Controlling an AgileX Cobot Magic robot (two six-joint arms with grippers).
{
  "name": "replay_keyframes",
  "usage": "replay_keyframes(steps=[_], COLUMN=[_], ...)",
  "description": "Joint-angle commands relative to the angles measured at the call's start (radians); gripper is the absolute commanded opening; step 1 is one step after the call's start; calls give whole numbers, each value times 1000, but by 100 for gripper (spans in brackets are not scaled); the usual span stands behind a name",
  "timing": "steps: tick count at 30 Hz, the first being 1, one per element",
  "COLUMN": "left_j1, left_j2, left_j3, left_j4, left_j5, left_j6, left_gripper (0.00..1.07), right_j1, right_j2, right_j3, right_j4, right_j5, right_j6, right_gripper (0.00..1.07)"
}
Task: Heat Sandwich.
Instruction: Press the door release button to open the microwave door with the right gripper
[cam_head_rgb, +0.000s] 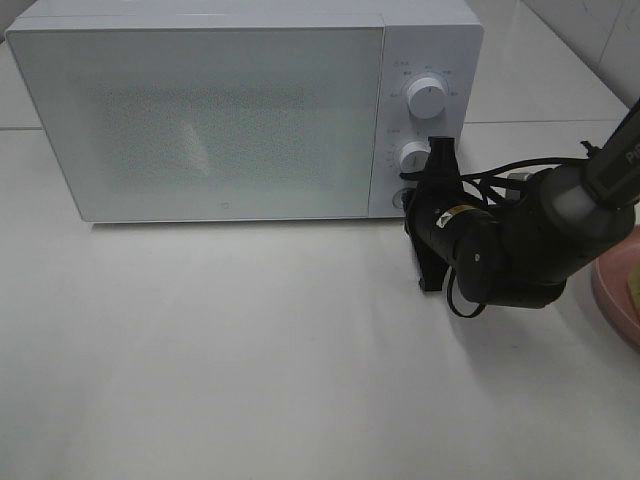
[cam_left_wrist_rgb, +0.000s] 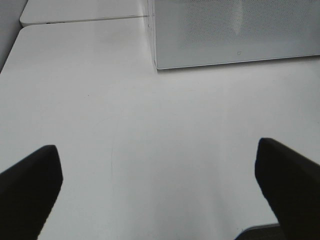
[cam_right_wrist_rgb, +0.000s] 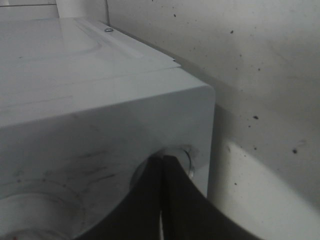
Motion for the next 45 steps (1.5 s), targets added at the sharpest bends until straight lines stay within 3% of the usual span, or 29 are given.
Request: replay_keyframes(steps=[1, 18, 45], left_j1=[1, 1, 1], left_j2=[-27, -27, -27], left_j3=[2, 2, 2], left_j4=[2, 2, 2], left_j5=[-14, -14, -14], left_j6=[1, 1, 1], left_gripper=[103, 103, 103], right_j1=[-5, -6, -18], right_j2=[-1, 42, 69], right_j3=[-19, -128, -185], right_j4=[-35, -27, -9], right_j5=[-52, -157, -65], right_j6=[10, -31, -59], right_gripper=[0, 0, 1])
